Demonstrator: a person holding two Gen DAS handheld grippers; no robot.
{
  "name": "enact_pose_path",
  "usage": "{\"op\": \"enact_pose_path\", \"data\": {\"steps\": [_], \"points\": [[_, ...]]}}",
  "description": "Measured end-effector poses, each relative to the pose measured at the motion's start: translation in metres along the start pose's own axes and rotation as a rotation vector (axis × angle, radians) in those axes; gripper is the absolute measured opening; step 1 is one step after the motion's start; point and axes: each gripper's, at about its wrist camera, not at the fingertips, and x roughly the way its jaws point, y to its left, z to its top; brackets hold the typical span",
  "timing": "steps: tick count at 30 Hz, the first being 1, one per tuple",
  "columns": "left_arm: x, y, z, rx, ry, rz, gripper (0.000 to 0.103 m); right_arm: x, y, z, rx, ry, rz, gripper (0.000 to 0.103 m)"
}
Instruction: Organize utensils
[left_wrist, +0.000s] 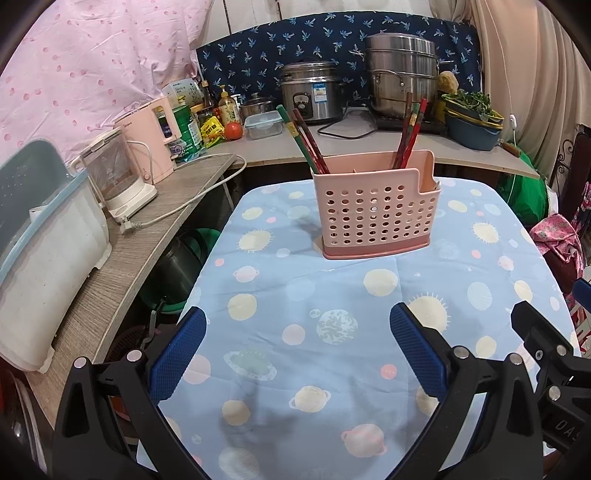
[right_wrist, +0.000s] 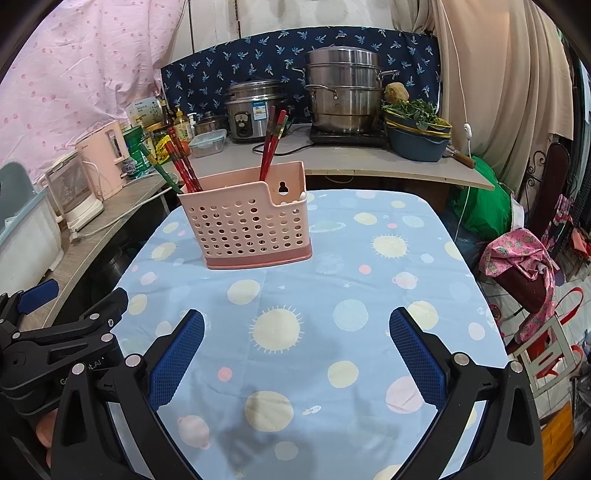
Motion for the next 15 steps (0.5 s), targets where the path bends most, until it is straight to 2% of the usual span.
{"op": "enact_pose_path", "data": {"steps": [15], "points": [[0.009,0.0003,-0.0017,-0.008,0.011,-0.015,0.095,0.0057,-0.0022,-0.0003,0.003,0.012,-0.004,0.097]]}}
